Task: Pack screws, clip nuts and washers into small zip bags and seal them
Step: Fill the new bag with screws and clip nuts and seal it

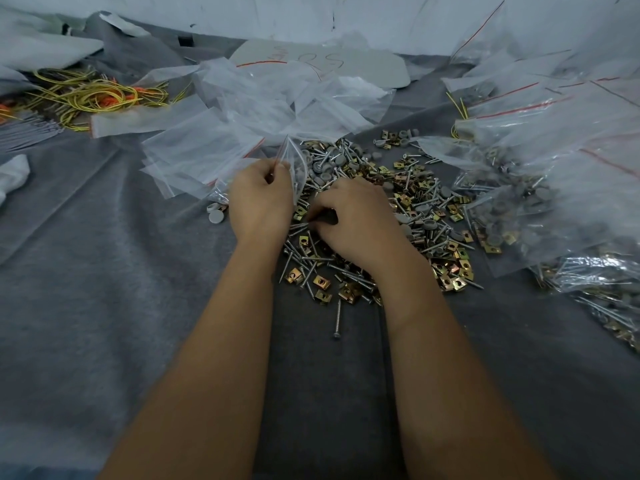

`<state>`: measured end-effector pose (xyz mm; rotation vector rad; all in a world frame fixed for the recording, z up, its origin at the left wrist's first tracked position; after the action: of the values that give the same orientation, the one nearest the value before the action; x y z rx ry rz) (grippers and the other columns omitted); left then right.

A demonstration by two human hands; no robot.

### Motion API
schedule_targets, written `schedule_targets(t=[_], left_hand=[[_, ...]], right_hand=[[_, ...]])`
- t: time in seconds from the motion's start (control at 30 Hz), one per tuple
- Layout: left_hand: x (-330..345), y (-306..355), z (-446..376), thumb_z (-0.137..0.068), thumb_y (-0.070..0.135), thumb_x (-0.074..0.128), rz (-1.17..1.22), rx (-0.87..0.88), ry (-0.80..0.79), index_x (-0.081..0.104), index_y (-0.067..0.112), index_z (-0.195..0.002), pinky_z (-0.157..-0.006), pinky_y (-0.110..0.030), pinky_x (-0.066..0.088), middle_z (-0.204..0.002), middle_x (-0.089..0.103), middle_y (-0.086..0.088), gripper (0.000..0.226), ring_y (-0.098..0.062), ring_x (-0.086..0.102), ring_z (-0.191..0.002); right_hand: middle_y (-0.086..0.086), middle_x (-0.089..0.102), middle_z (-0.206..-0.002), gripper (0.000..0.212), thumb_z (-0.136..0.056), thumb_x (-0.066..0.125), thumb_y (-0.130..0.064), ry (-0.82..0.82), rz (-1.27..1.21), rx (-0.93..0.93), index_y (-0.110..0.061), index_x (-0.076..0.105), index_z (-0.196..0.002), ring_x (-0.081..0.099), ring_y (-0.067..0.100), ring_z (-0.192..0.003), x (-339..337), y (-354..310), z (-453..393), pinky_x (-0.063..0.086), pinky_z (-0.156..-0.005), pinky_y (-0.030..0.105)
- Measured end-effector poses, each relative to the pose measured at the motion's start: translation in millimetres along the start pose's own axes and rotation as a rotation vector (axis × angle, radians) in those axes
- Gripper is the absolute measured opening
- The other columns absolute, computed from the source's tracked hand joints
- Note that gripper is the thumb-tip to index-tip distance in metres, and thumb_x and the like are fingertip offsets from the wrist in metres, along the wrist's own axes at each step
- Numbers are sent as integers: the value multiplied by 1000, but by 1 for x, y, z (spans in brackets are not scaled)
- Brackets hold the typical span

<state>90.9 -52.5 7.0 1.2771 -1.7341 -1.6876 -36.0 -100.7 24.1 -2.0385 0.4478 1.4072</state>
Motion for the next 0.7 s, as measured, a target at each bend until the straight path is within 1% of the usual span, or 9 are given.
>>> schedule_targets(t=[0.07,0.1,0.2,0.27,0.3,0.43,0.53,0.6,0.7], left_hand=[[1,0,0,-97,27,49,0,8,-3,60,32,-76,-66,-39,51,-73,67,-7,25,-16,52,-61],[1,0,0,-97,27,49,-1,12,-3,62,32,-78,-64,-39,50,-74,67,-8,24,-16,52,-60],[2,-3,-1,-97,27,49,9,10,1,68,26,-90,-62,-35,45,-67,62,1,21,-15,50,-58],[4,-4,-2,-97,28,50,-11,19,0,72,21,-104,-60,-30,42,-65,58,7,24,-14,50,-58],[5,-3,-1,-97,29,50,-38,36,-13,72,22,-108,-59,-28,39,-64,56,10,25,-12,49,-57],[14,5,5,-94,27,54,-160,131,-124,71,28,-106,-53,-27,35,-60,54,9,21,-9,48,-53],[19,8,7,-93,26,54,-227,177,-180,70,29,-108,-52,-26,32,-60,55,10,23,-6,48,-53],[20,10,9,-93,27,55,-219,194,-204,71,28,-106,-52,-26,31,-59,55,10,21,-6,47,-52],[21,12,10,-91,23,54,-134,191,-240,72,28,-99,-53,-29,40,-61,59,6,20,-9,51,-54]], right_hand=[[-4,62,-105,13,-90,64,-29,40,-11,3,-30,71,-101,51,20,-109,-2,0,0,38,-96,41],[-3,64,-105,13,-90,64,-26,75,-34,11,-26,71,-102,54,20,-106,-4,1,0,41,-95,41],[0,69,-98,14,-90,64,-17,209,-155,71,-17,71,-102,60,19,-94,-13,7,0,50,-87,42],[1,68,-95,13,-90,64,-13,310,-217,122,-14,71,-101,60,18,-91,-20,13,2,52,-83,41],[0,67,-94,13,-89,65,-12,367,-246,142,-13,71,-100,60,17,-90,-24,17,3,52,-82,40],[-8,57,-86,14,-86,66,-8,536,-362,170,-13,71,-98,58,16,-86,-38,23,8,52,-77,36],[-3,60,-90,14,-85,66,-8,549,-380,139,-13,71,-98,59,20,-89,-39,21,8,52,-78,39],[0,60,-93,14,-85,68,-10,515,-341,119,-15,72,-98,58,22,-91,-36,19,7,50,-80,40],[-2,54,-95,19,-87,68,-15,413,-237,101,-20,74,-104,53,19,-98,-25,16,4,45,-83,33]])
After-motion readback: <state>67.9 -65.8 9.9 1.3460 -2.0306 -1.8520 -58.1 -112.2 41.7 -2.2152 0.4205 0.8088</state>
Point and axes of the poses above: each hand's wrist, its own z-axis away from the middle knuckle, its own x-axis out of the palm, y = z × x, the point moved 7 cm from there along -z, towards the middle knuckle
